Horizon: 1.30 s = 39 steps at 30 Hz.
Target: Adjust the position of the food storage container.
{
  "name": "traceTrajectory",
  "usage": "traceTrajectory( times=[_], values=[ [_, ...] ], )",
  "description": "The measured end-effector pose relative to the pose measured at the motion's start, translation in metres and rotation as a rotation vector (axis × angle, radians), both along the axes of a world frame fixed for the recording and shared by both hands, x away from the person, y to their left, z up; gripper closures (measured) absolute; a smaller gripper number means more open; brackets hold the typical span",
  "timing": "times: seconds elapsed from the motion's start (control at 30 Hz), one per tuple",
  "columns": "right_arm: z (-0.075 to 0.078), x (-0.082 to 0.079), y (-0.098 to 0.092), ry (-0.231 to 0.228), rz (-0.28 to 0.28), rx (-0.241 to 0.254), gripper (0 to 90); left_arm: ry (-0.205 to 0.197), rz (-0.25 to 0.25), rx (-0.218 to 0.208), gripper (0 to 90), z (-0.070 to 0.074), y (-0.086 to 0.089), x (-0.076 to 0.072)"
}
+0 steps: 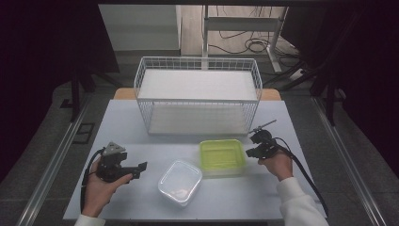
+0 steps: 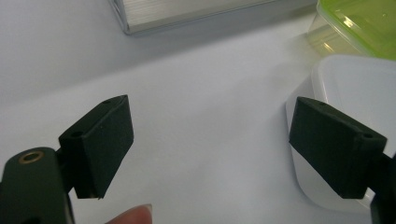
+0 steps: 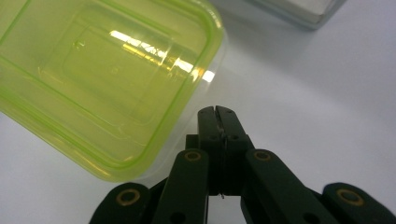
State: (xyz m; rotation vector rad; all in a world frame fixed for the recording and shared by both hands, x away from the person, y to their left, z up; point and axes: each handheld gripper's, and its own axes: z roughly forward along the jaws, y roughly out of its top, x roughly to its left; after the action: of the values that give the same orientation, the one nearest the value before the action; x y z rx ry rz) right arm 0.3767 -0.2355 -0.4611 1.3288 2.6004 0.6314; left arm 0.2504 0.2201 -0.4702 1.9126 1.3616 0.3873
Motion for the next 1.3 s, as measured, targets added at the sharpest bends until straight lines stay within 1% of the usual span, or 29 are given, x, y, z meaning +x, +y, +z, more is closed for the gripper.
traceTrajectory(
  times=[0.13, 0.17, 0.2, 0.23, 0.27, 0.3, 0.33, 0.37, 0.4, 0.5, 0.6, 0.67, 0.73, 0.77, 0.8, 0.83, 0.87, 0.97, 1.03, 1.13, 1.3],
  values=[
    [0.009, -0.005, -0.008, -0.048, -0.022, 0.024, 89.0, -0.003, 0.002, -0.020, 13.4, 0.003, -0.001, -0.001],
    [0.013, -0.008, -0.010, -0.068, -0.030, 0.039, 88.4, -0.004, 0.003, -0.025, 13.5, 0.003, -0.002, -0.001],
    [0.016, -0.010, -0.012, -0.083, -0.030, 0.043, 84.7, -0.006, 0.001, -0.028, 13.5, 0.004, -0.002, -0.001],
    [0.020, -0.015, -0.013, -0.105, -0.028, 0.040, 75.2, -0.006, 0.000, -0.030, 13.5, 0.005, -0.002, -0.001],
    [0.022, -0.019, -0.013, -0.114, -0.024, 0.041, 65.5, -0.007, 0.000, -0.033, 13.6, 0.005, -0.002, -0.001],
    [0.023, -0.024, -0.014, -0.127, -0.028, 0.047, 57.8, -0.008, 0.001, -0.035, 13.7, 0.006, -0.002, -0.001],
    [0.025, -0.028, -0.015, -0.136, -0.033, 0.055, 53.4, -0.007, 0.002, -0.036, 13.7, 0.006, -0.002, -0.001],
    [0.026, -0.033, -0.016, -0.149, -0.035, 0.062, 46.6, -0.007, 0.003, -0.040, 13.9, 0.007, -0.002, -0.002],
    [0.027, -0.037, -0.017, -0.162, -0.037, 0.068, 42.5, -0.006, 0.001, -0.040, 13.9, 0.007, -0.003, -0.002],
    [0.029, -0.052, -0.023, -0.171, -0.038, 0.127, 34.5, -0.006, -0.003, -0.038, 14.1, 0.009, -0.003, -0.002],
    [0.029, -0.066, -0.031, -0.195, -0.032, 0.186, 30.7, -0.007, -0.006, -0.045, 14.3, 0.010, -0.002, -0.003],
    [0.027, -0.076, -0.037, -0.208, -0.027, 0.240, 29.7, -0.009, -0.004, -0.048, 14.5, 0.010, -0.001, -0.003],
    [0.025, -0.080, -0.041, -0.195, -0.019, 0.235, 26.9, -0.011, -0.001, -0.049, 14.5, 0.011, -0.001, -0.003],
    [0.024, -0.084, -0.044, -0.207, -0.025, 0.243, 26.9, -0.011, 0.001, -0.050, 14.6, 0.011, -0.001, -0.004],
    [0.023, -0.087, -0.047, -0.219, -0.037, 0.273, 26.9, -0.011, 0.001, -0.049, 14.6, 0.011, -0.001, -0.004],
    [0.022, -0.089, -0.050, -0.216, -0.041, 0.302, 26.7, -0.011, 0.001, -0.049, 14.6, 0.011, -0.001, -0.004],
    [0.021, -0.091, -0.052, -0.213, -0.041, 0.311, 26.5, -0.012, 0.000, -0.049, 14.6, 0.012, -0.001, -0.004],
    [0.020, -0.094, -0.055, -0.231, -0.039, 0.299, 26.0, -0.014, 0.000, -0.054, 14.7, 0.013, -0.002, -0.004],
    [0.022, -0.094, -0.057, -0.238, -0.045, 0.316, 25.9, -0.012, -0.004, -0.045, 15.3, 0.013, -0.004, -0.005],
    [0.023, -0.094, -0.058, -0.240, -0.041, 0.329, 25.4, -0.011, -0.001, -0.046, 15.7, 0.013, -0.006, -0.005],
    [0.022, -0.093, -0.057, -0.235, -0.043, 0.323, 24.1, -0.008, 0.002, -0.050, 17.5, 0.015, -0.006, -0.005]
  ],
)
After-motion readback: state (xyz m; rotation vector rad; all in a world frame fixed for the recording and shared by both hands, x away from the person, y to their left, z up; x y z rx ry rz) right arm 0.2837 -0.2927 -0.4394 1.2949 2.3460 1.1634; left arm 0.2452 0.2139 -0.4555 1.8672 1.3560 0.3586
